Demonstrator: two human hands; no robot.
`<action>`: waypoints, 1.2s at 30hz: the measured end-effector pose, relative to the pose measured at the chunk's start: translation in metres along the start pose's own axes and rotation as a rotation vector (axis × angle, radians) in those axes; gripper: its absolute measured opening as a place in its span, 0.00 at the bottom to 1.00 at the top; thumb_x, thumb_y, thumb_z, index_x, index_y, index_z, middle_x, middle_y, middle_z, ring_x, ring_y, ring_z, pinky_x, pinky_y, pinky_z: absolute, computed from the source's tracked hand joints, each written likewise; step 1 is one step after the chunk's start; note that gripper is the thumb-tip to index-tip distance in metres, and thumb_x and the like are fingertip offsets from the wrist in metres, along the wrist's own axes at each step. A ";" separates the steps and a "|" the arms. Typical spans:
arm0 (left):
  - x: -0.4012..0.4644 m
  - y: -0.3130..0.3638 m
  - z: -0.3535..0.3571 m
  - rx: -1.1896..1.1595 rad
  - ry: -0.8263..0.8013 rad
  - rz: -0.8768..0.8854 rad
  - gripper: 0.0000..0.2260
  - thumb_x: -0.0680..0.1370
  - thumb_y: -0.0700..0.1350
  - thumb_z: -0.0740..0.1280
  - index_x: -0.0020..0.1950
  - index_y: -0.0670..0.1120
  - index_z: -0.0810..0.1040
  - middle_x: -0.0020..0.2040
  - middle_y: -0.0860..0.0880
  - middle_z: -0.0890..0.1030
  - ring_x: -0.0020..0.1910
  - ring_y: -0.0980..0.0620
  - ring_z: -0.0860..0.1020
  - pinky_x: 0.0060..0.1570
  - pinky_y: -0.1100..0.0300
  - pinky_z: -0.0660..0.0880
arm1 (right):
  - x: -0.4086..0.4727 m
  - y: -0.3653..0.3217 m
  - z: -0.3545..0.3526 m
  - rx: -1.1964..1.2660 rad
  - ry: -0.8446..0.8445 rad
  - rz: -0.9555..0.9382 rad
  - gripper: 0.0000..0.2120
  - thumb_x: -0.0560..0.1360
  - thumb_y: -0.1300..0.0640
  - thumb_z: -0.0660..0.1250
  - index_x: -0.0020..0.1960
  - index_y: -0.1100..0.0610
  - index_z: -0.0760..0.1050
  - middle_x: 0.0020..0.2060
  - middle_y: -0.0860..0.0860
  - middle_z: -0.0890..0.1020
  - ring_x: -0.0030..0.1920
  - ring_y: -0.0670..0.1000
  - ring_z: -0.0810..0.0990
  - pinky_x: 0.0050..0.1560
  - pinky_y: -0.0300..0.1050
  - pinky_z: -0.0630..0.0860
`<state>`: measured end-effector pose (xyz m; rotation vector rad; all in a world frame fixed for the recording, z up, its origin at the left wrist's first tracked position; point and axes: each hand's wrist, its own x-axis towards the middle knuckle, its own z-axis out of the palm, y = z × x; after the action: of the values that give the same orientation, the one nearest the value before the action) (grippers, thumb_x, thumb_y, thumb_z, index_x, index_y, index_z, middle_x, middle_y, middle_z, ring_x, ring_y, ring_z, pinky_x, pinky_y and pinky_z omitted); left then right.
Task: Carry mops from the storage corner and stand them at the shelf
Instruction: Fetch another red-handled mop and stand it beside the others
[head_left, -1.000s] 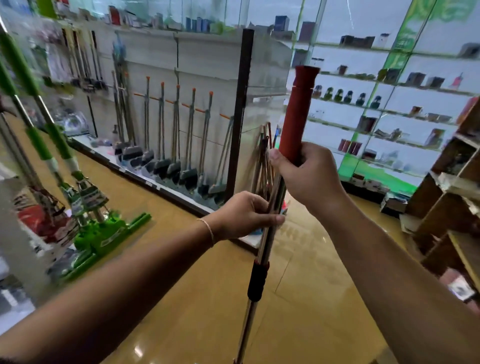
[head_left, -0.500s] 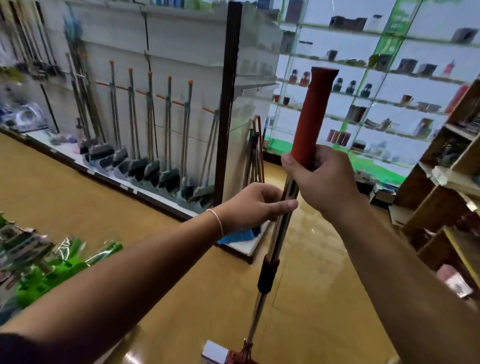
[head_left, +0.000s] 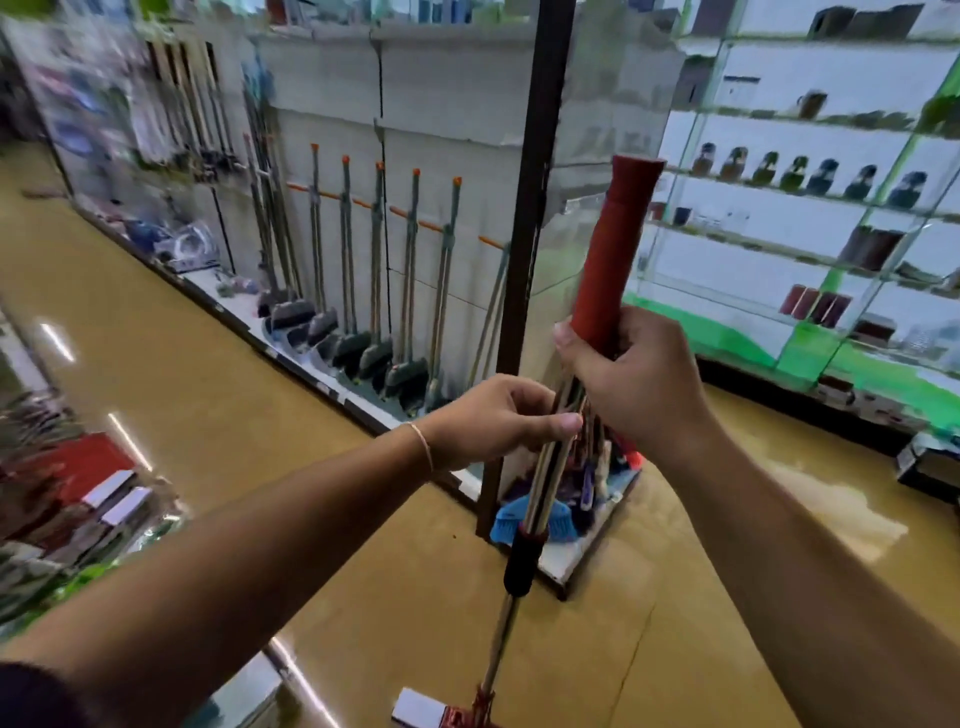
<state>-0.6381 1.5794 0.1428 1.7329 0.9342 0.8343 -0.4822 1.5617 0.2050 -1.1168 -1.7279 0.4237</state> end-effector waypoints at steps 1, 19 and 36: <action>0.009 -0.002 -0.010 -0.003 0.002 -0.022 0.29 0.72 0.58 0.72 0.52 0.31 0.75 0.43 0.39 0.76 0.42 0.45 0.74 0.48 0.49 0.73 | 0.013 0.005 0.005 0.016 -0.027 -0.018 0.09 0.75 0.49 0.73 0.38 0.48 0.76 0.29 0.45 0.78 0.28 0.40 0.75 0.28 0.30 0.67; 0.090 -0.070 -0.180 -0.022 0.223 -0.024 0.26 0.74 0.54 0.69 0.56 0.31 0.74 0.51 0.26 0.74 0.52 0.26 0.73 0.58 0.27 0.68 | 0.194 0.055 0.158 0.202 -0.263 -0.219 0.09 0.75 0.50 0.73 0.50 0.55 0.79 0.37 0.47 0.81 0.36 0.43 0.80 0.36 0.32 0.75; 0.140 -0.141 -0.391 -0.007 0.544 0.130 0.14 0.78 0.48 0.68 0.50 0.36 0.79 0.43 0.30 0.77 0.43 0.31 0.76 0.46 0.35 0.75 | 0.357 0.032 0.344 0.237 -0.384 -0.299 0.10 0.78 0.51 0.68 0.49 0.58 0.77 0.38 0.60 0.80 0.37 0.57 0.80 0.40 0.59 0.78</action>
<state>-0.9363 1.9008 0.1447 1.5987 1.1731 1.4359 -0.7948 1.9469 0.2255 -0.6196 -2.0758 0.6654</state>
